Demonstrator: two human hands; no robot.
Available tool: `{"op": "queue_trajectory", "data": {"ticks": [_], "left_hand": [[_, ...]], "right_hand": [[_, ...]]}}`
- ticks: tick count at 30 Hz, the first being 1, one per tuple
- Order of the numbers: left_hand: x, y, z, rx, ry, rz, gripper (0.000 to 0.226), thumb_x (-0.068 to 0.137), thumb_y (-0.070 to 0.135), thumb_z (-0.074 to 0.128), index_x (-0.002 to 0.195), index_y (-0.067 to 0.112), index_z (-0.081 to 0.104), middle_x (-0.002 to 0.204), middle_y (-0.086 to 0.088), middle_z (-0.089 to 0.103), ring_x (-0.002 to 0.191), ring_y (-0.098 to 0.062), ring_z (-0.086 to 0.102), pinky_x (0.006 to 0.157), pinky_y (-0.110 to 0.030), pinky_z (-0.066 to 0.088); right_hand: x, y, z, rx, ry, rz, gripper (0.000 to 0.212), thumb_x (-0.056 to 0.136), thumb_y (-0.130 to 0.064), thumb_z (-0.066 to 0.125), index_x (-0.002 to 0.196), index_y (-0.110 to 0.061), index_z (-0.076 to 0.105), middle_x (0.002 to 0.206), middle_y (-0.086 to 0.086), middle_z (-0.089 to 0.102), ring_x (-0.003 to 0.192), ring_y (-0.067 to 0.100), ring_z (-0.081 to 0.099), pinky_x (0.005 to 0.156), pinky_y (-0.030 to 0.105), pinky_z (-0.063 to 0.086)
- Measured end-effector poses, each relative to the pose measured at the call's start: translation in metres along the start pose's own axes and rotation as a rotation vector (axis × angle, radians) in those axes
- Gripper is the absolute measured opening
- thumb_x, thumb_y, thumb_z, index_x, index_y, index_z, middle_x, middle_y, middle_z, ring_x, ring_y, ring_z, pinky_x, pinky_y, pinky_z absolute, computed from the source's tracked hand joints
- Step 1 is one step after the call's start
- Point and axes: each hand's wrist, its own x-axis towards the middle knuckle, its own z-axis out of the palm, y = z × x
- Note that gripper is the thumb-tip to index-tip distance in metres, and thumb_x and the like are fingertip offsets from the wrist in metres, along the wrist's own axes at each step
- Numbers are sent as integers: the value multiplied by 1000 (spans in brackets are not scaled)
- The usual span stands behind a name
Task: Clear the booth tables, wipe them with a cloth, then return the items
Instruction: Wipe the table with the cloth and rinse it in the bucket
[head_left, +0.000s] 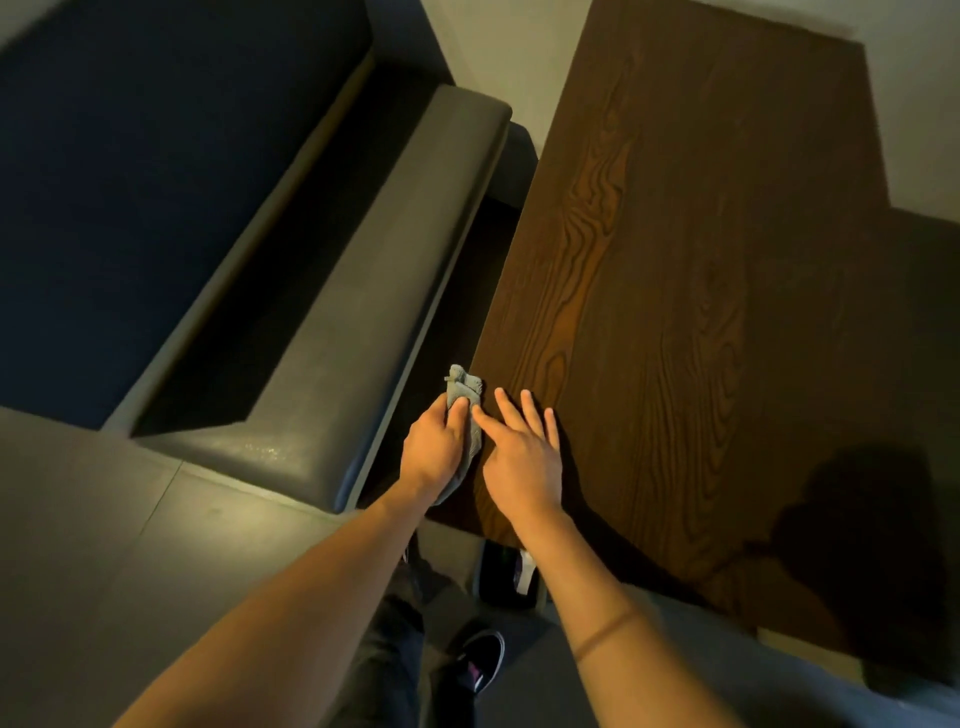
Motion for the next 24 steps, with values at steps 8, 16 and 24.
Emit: {"op": "queue_trajectory", "data": {"ticks": [8, 16, 24], "left_hand": [[-74, -38, -6, 0, 48, -118, 36, 107, 47, 36, 115, 27, 65, 99, 6, 68, 90, -7, 60, 78, -31, 38], [-132, -58, -29, -42, -87, -234, 35, 107, 39, 42, 88, 20, 64, 88, -6, 66, 87, -24, 63, 80, -39, 48], [-226, -43, -76, -368, -185, -180, 42, 103, 42, 42, 100, 12, 71, 98, -25, 67, 93, -36, 67, 84, -47, 54]], "right_hand": [[-66, -19, 28, 11, 12, -23, 57, 99, -15, 45, 149, -40, 40, 165, -8, 21, 155, 19, 6, 122, 40, -5], [-125, -50, 39, 37, -71, 39, 47, 102, -16, 41, 146, -33, 47, 164, -5, 25, 154, 19, 10, 125, 38, 1], [-221, -107, 30, 762, 58, 381, 40, 104, -25, 49, 144, -24, 51, 140, -3, 57, 125, 7, 52, 93, 16, 40]]}}
